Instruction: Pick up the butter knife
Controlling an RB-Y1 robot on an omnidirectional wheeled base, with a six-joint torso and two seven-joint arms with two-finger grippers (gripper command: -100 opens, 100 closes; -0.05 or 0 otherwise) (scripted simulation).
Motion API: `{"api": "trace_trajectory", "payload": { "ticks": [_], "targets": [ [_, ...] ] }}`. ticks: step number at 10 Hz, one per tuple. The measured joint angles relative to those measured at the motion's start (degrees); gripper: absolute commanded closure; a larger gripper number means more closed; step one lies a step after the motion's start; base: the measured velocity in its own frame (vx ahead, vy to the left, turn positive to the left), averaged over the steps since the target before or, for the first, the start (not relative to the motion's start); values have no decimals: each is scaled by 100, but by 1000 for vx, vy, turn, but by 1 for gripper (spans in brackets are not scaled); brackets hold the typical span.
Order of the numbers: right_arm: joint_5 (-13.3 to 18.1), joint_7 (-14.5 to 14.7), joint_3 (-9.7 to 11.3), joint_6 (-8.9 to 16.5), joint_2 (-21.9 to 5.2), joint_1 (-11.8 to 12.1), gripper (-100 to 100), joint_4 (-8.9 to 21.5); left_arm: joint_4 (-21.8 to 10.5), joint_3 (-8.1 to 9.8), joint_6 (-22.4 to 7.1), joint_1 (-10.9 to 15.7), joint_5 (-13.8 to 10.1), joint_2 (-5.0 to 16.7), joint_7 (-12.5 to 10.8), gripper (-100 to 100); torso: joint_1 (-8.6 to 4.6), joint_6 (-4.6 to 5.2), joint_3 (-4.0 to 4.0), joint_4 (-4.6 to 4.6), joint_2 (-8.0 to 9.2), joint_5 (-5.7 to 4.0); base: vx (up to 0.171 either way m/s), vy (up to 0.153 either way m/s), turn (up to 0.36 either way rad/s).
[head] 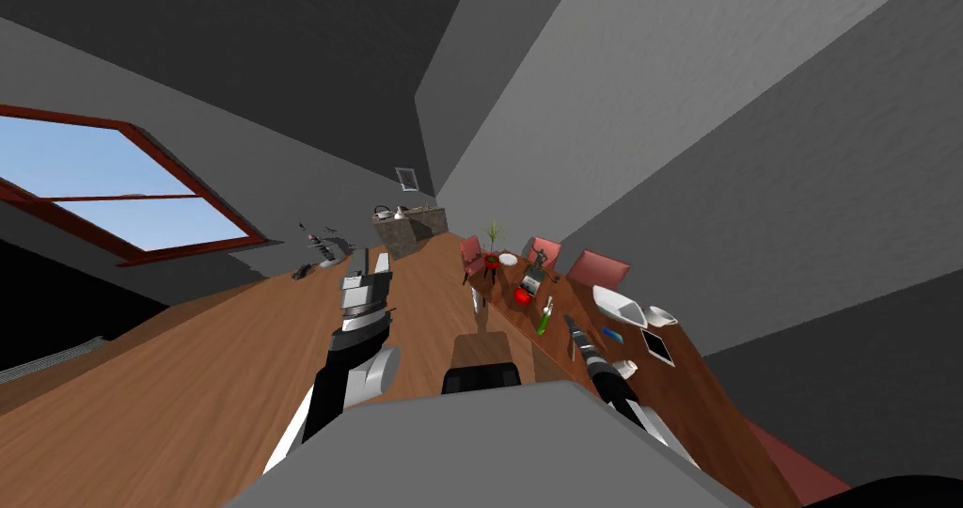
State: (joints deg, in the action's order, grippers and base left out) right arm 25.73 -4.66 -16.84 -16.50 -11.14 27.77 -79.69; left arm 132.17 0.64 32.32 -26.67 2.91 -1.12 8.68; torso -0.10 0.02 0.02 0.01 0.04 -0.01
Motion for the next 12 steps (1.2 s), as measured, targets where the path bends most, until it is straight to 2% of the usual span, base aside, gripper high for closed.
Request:
{"api": "trace_trajectory", "payload": {
  "ticks": [1, 2, 3, 6, 8, 9, 10, 11, 12],
  "targets": [
    [84, 4, -46, 71, 30, -11, -100, 192, 0, 0, 0, -1, 0, 0, 0, 0, -3, 4, 0, 0, 1, -1, 1, -38, 386],
    [177, -74, -110, 157, -55, 2, -100, 372, 0, 0, 0, 0, 0, 0, 0, 0, -6, 0, 2, 1, 3, 0, -2, -40, 128],
    [256, -75, -166, 208, -11, -70, -100, 579, 0, 1, 0, -1, 0, 0, 0, 0, -4, 7, 1, 0, 3, -2, -7, -40, 226],
    [563, -199, -249, 636, -26, -194, -100, 937, 0, 0, 0, 0, 0, 0, 0, 0, -4, 1, 2, 1, 3, 0, -6, -38, 217],
    [666, -174, -341, 672, 42, -236, -100, 1183, 0, 1, 0, -2, 0, 0, 0, 0, 2, 9, 2, 0, 4, 1, -8, -25, 128],
    [761, -235, -353, 801, 11, -278, -100, 1260, 0, 0, 0, 0, 0, 0, 0, 0, -1, 1, 3, 1, 5, 1, -11, -44, 205],
    [843, -218, -450, 822, 68, -346, -100, 1447, 0, 1, 0, -1, 0, 0, 0, 0, -4, 7, 2, 0, 5, -1, -5, -26, -25],
    [862, -210, -462, 820, 72, -346, -100, 1524, 0, 1, 0, -2, 0, 0, 0, 0, 1, 10, 2, 0, 4, 0, -23, -36, 263],
    [963, -249, -509, 914, 62, -411, -100, 1665, 0, 1, 0, 0, 0, 0, 0, 0, -3, 2, 4, 2, 7, 0, -20, -49, 170]
  ]
}}
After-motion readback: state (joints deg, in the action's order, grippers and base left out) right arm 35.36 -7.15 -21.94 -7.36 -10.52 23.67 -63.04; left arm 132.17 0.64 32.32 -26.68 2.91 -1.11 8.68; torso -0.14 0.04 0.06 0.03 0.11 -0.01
